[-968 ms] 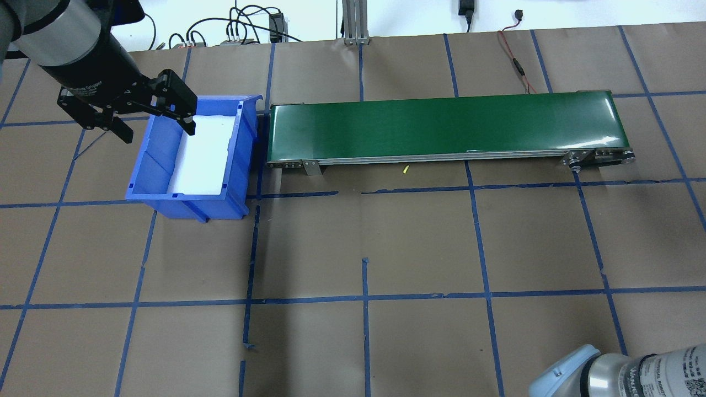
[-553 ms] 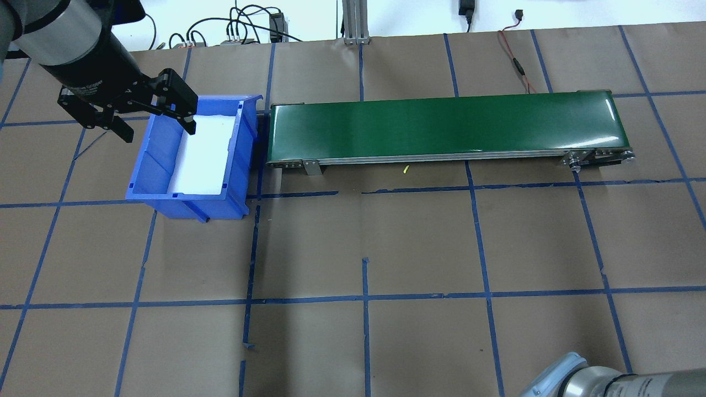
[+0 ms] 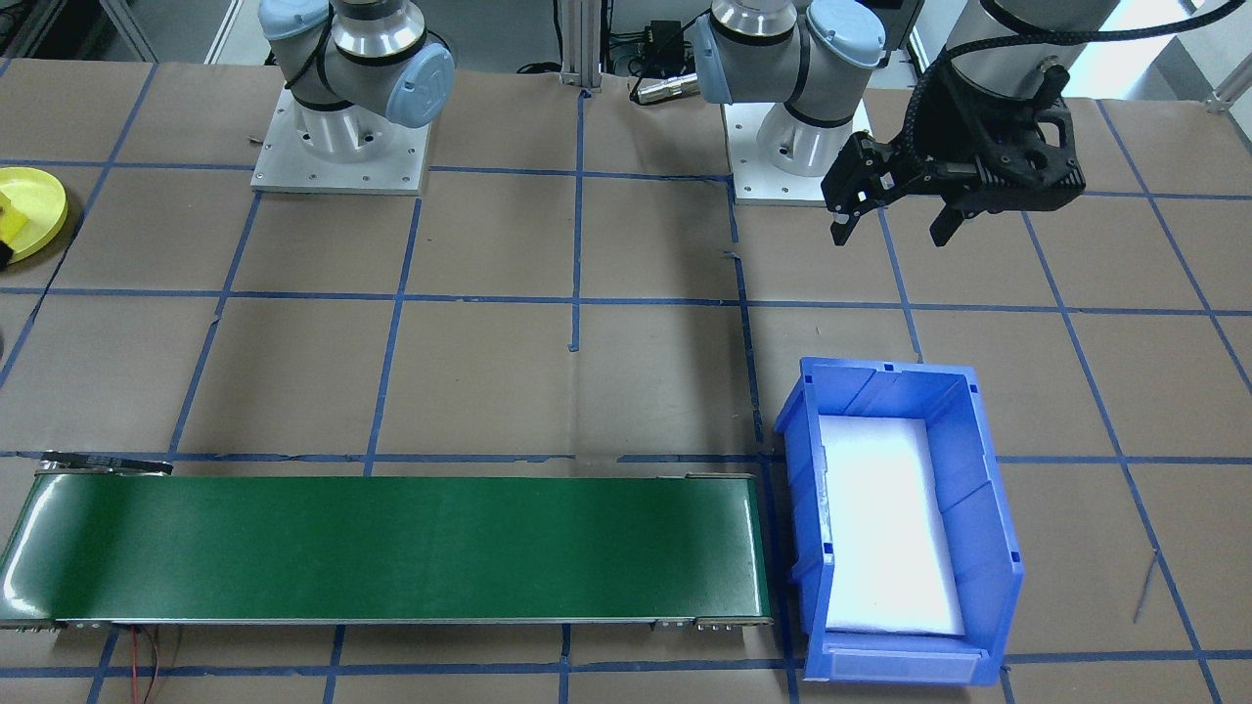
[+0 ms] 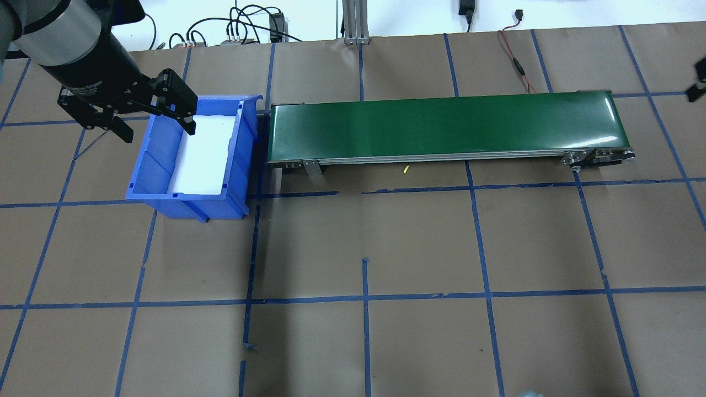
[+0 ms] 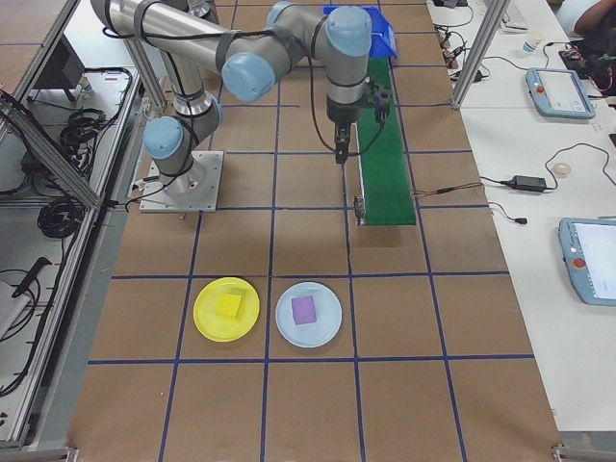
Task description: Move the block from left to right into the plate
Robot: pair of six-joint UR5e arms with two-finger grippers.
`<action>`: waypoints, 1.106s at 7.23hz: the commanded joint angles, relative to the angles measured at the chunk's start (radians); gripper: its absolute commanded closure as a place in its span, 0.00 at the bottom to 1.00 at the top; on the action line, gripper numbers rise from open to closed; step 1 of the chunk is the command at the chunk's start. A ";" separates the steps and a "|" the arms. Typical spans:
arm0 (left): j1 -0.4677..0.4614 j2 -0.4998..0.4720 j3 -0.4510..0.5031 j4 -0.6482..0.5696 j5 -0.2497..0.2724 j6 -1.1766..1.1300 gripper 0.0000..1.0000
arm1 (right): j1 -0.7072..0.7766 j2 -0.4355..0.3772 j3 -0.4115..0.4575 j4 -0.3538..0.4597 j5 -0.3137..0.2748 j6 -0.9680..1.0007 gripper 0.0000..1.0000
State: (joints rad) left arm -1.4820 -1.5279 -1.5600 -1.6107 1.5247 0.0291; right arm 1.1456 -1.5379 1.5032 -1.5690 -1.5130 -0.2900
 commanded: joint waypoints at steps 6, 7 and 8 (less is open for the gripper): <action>0.000 0.000 0.000 0.000 0.000 0.000 0.00 | 0.411 -0.048 -0.012 0.019 -0.062 0.468 0.00; 0.000 0.000 0.000 0.000 0.000 0.000 0.00 | 0.416 -0.050 -0.018 0.085 -0.072 0.477 0.00; 0.000 0.000 0.000 0.000 0.000 0.000 0.00 | 0.416 -0.048 -0.017 0.086 -0.070 0.477 0.00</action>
State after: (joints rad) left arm -1.4818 -1.5278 -1.5601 -1.6107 1.5248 0.0291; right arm 1.5596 -1.5845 1.4873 -1.5082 -1.5755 0.1839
